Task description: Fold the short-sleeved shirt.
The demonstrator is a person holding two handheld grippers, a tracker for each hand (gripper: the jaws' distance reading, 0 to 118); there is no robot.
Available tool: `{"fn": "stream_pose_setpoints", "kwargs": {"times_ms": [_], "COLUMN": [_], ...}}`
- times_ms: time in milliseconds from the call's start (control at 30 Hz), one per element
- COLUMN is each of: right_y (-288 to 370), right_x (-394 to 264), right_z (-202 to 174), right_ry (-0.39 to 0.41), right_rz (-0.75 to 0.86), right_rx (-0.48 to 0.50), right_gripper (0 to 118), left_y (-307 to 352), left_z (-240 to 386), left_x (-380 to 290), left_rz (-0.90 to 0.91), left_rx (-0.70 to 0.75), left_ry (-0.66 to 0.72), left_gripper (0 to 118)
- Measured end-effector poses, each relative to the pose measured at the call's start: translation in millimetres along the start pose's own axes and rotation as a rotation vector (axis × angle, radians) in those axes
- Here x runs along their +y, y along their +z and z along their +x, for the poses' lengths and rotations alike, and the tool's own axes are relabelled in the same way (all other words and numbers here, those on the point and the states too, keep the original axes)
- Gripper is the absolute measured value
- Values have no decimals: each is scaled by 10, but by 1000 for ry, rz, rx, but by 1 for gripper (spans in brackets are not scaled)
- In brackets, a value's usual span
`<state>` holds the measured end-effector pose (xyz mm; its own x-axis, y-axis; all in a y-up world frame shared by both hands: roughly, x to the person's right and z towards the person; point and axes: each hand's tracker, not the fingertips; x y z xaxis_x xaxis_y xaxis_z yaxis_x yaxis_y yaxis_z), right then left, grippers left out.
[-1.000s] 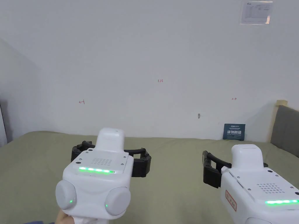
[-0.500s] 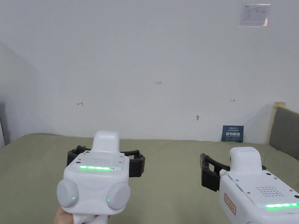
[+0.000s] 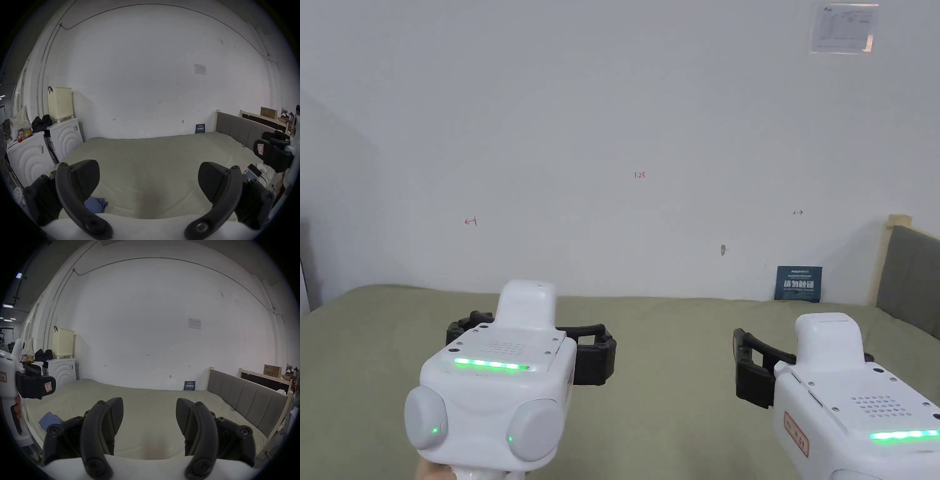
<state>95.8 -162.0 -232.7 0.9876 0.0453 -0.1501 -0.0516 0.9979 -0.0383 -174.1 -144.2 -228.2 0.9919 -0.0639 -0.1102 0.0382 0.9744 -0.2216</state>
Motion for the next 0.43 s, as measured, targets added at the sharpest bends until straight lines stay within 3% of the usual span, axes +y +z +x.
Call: {"fn": "stream_pose_setpoints", "kwargs": {"times_ms": [433], "right_y": [-38], "right_x": [26], "right_z": [-15], "right_ry": [9], "right_rz": [-13], "right_rx": [8], "right_gripper": [72], "left_y": [25], "left_z": [-56], "left_x": [1], "left_rz": [1], "left_rx": [-8], "left_ry": [5], "left_gripper": [118]}}
